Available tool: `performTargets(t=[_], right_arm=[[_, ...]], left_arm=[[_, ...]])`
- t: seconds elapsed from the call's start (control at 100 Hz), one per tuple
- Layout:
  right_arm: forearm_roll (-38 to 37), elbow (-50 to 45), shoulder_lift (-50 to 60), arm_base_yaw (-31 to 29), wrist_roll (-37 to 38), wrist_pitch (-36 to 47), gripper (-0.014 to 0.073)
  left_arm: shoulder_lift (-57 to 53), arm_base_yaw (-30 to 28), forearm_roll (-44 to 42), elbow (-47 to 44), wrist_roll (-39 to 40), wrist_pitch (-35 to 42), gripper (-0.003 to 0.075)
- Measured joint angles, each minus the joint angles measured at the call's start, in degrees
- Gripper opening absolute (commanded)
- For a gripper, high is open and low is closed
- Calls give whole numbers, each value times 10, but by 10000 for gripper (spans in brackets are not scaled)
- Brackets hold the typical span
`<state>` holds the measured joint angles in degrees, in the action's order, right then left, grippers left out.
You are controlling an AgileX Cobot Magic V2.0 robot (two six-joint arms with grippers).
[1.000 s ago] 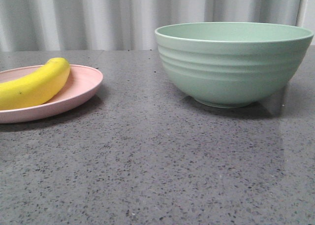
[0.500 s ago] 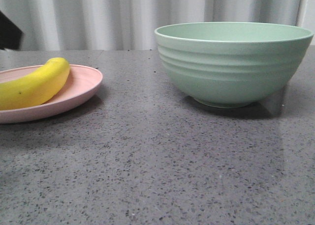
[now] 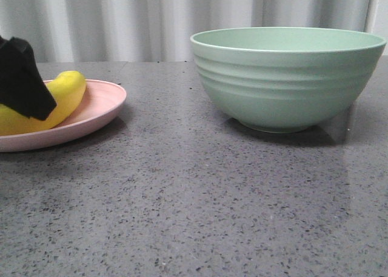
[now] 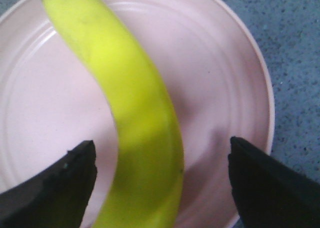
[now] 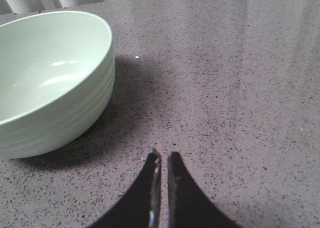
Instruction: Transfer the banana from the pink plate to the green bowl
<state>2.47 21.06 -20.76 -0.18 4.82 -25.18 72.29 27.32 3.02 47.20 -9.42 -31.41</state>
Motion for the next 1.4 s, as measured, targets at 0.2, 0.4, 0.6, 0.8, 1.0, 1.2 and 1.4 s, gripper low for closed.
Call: performTargets(t=[0.2, 0.4, 0.6, 0.8, 1.0, 1.2, 1.4], right_arm=[[0, 0, 0, 0, 0, 0, -50], [0, 0, 0, 0, 0, 0, -50], [0, 0, 0, 0, 0, -1, -51], [0, 1, 0, 0, 0, -2, -50], [0, 45, 0, 0, 0, -35, -46], [65, 105, -33, 28, -55, -88, 215], [149, 168, -126, 87, -85, -125, 398]], left_arm=[[27, 0, -23, 1, -2, -8, 497], [30, 0, -30, 1, -3, -9, 307], [30, 0, -37, 1, -3, -8, 20], [32, 0, -48, 6, -3, -8, -18], [19, 8, -52, 44, -3, -12, -18], [-22, 70, -52, 72, -3, -20, -18], [-46, 155, -44, 80, -3, -42, -18]])
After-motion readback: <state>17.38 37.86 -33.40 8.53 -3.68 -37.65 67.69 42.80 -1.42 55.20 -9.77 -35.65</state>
